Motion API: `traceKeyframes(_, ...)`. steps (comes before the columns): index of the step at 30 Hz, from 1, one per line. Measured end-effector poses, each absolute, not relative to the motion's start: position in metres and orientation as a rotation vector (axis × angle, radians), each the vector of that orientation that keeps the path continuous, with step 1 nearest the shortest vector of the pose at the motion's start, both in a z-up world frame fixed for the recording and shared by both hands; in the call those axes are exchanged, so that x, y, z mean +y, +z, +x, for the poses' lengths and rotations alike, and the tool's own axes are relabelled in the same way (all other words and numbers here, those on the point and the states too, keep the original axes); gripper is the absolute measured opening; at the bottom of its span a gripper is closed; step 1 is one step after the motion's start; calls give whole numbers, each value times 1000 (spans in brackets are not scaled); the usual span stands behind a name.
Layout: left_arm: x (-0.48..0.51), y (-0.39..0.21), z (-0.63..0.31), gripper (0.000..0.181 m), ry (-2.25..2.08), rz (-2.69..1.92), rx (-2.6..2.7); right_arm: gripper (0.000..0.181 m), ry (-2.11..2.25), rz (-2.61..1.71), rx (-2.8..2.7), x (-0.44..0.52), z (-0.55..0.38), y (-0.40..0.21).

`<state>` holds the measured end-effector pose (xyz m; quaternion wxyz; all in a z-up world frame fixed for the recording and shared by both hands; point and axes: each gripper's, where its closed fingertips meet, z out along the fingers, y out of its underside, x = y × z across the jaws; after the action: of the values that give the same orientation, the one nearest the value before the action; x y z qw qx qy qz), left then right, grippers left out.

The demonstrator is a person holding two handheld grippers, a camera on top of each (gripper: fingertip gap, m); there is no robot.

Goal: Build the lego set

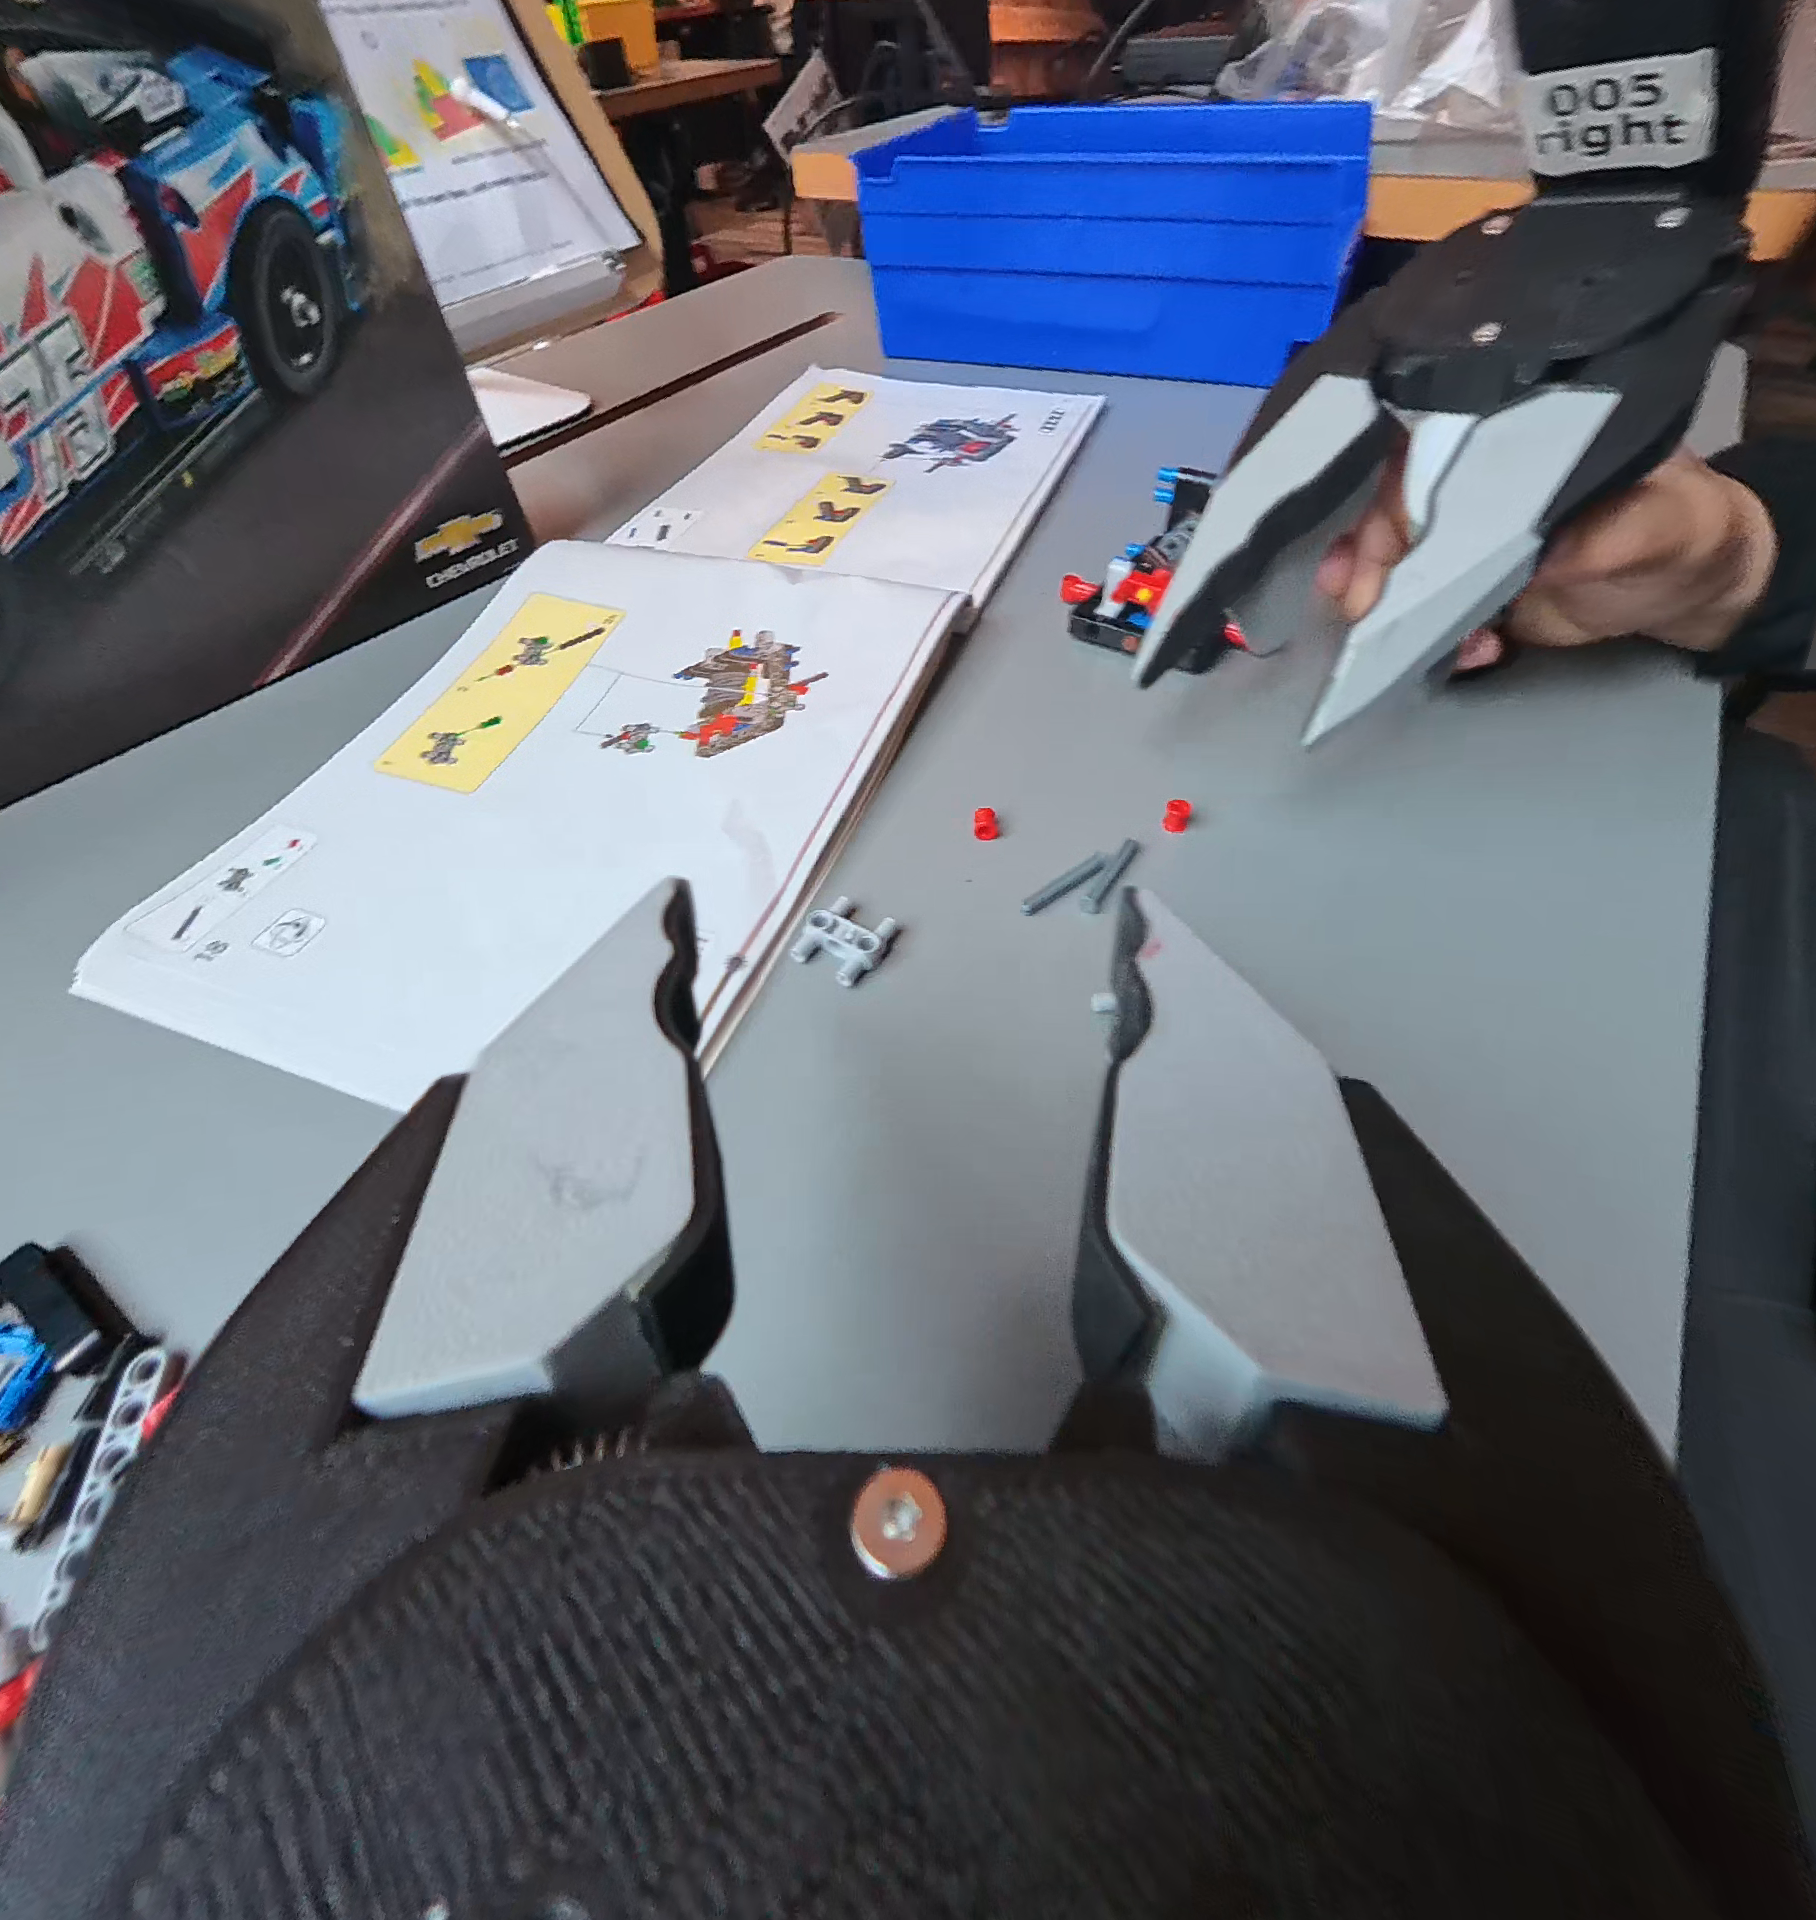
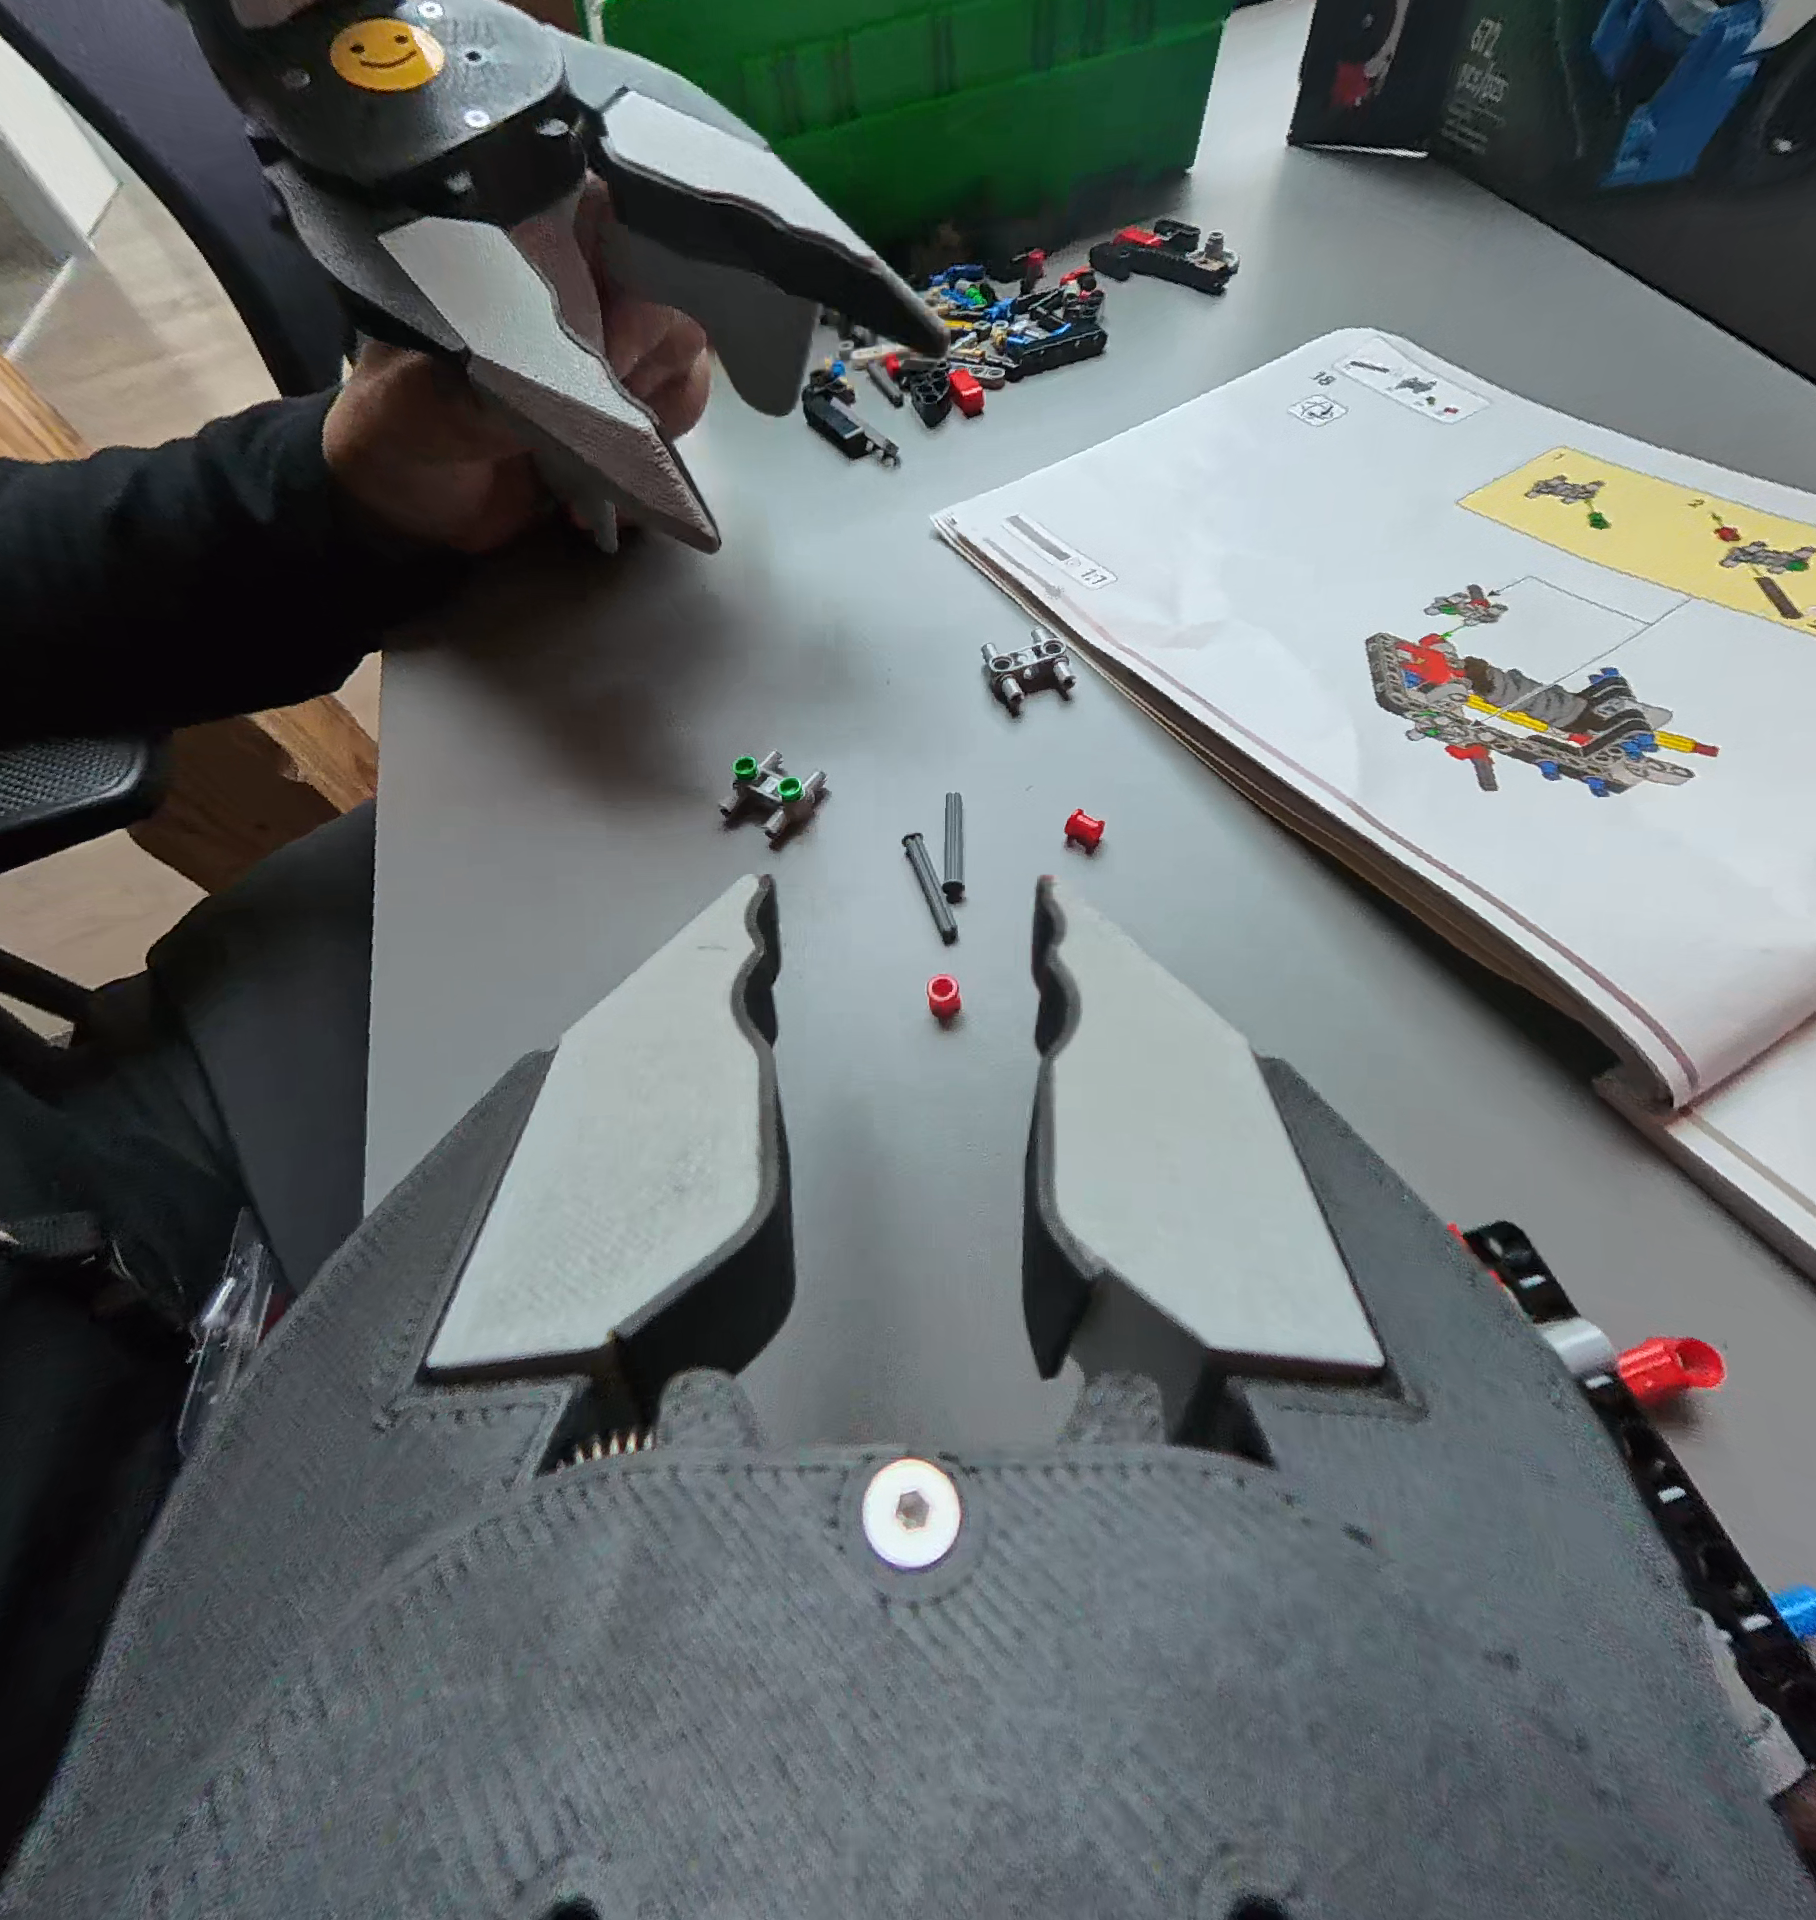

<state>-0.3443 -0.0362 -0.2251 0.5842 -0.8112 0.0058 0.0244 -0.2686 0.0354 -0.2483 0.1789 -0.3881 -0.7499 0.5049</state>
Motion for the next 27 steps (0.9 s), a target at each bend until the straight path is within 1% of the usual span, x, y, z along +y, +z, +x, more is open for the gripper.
traceKeyframes(2,-35,-226,-356,105,94,-1900,-66,50,1420,-1104,-2128,35,-269,-250)
traceKeyframes(3,-35,-228,-358,115,81,-1909,-85,53,1402,-1111,-2145,35,-269,-252)
traceKeyframes(4,-35,-228,-358,120,62,-1908,-93,61,1377,-1117,-2144,35,-270,-254)
traceKeyframes(5,-34,-226,-355,119,39,-1897,-83,74,1350,-1126,-2135,37,-272,-256)
traceKeyframes(6,-35,-224,-352,115,26,-1883,-70,83,1328,-1128,-2135,37,-273,-257)
traceKeyframes(7,-35,-222,-352,114,33,-1872,-72,85,1316,-1118,-2142,37,-272,-258)
traceKeyframes(9,-34,-224,-351,118,23,-1882,-71,85,1298,-1093,-2153,35,-271,-259)
traceKeyframes(10,-33,-225,-352,119,23,-1891,-79,81,1288,-1086,-2160,34,-271,-259)
traceKeyframes(12,-34,-225,-352,115,22,-1890,-84,78,1277,-1085,-2164,34,-271,-260)
traceKeyframes(14,-33,-226,-355,124,24,-1897,-107,75,1283,-1092,-2160,34,-271,-260)
traceKeyframes(15,-34,-226,-357,127,22,-1895,-119,69,1290,-1091,-2158,34,-271,-259)
traceKeyframes(16,-34,-226,-357,127,6,-1892,-127,61,1291,-1090,-2161,34,-271,-259)
traceKeyframes(17,-34,-227,-353,121,-45,-1901,-122,57,1291,-1089,-2169,34,-271,-260)
traceKeyframes(18,-33,-231,-343,108,-143,-1927,-85,53,1292,-1087,-2181,33,-270,-261)
traceKeyframes(19,-33,-234,-329,89,-267,-1952,-29,49,1292,-1089,-2190,32,-270,-262)
traceKeyframes(20,-33,-237,-321,80,-333,-1968,-5,44,1294,-1094,-2194,32,-270,-262)
traceKeyframes(21,-32,-237,-323,83,-314,-1969,-13,39,1300,-1089,-2198,32,-269,-262)
traceKeyframes(23,-33,-233,-327,91,-255,-1943,-27,33,1257,-1085,-2199,36,-269,-264)
traceKeyframes(24,-34,-233,-327,90,-251,-1943,-23,27,1228,-1077,-2214,38,-269,-267)
traceKeyframes(25,-34,-234,-325,85,-253,-1953,-4,21,1209,-1066,-2242,37,-267,-269)
traceKeyframes(26,-34,-237,-319,76,-267,-1970,32,17,1187,-1065,-2260,37,-267,-271)
traceKeyframes(27,-34,-239,-312,61,-289,-1985,78,12,1170,-1064,-2274,36,-268,-272)
